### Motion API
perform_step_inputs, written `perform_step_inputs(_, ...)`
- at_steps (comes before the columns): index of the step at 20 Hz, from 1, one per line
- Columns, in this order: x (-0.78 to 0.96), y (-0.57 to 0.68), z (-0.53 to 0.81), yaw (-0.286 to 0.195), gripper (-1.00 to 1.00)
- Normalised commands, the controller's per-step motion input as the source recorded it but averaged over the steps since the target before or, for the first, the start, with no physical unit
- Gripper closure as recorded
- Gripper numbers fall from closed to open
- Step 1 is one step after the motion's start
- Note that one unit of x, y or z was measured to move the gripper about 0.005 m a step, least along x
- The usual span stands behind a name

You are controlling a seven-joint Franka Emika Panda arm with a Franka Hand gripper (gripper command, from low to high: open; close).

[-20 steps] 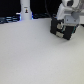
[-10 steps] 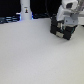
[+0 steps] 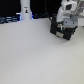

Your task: Open the kcup holder, insert the kcup into the holder, and close the kcup holder

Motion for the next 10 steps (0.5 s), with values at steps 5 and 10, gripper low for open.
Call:
perform_step_inputs(5,-0.22,0.03,-0.27,-0.012,-1.0)
perform_step_inputs(10,-0.01,0.13,0.21,-0.026,-1.0)
